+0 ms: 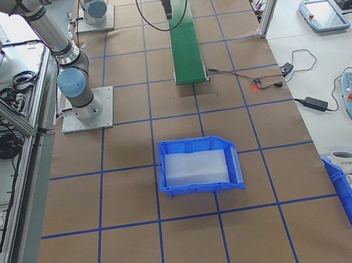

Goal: Move button from left to right

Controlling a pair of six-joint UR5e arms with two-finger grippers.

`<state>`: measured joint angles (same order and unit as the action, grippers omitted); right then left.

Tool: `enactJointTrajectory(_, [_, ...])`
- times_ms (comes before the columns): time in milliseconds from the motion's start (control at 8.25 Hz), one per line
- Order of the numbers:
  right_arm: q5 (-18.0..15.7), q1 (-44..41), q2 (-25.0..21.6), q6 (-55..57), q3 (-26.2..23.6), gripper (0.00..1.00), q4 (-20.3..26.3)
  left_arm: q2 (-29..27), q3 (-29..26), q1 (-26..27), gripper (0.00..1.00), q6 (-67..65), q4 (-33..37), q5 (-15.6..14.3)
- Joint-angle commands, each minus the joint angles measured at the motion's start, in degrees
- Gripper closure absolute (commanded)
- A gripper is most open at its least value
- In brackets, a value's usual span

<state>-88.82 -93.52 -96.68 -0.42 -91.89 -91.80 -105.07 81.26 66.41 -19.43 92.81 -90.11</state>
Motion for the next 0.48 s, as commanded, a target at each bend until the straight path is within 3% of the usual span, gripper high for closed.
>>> enactJointTrajectory(0, [-0.04,0.0,-0.08,-0.02,-0.05,0.0,0.13,-0.83,3.7,9.15,1.0,-22.09,-9.47,1.78])
enactJointTrajectory(121, [-0.04,0.0,-0.08,-0.02,-0.05,0.0,0.13,0.3,8.87,9.61,1.0,-25.27,-11.49,1.78])
enactJointTrajectory(364, [-0.13,0.0,-0.08,-0.02,-0.05,0.0,0.13,0.92,18.11,9.7,1.0,-28.2,-23.5,3.7])
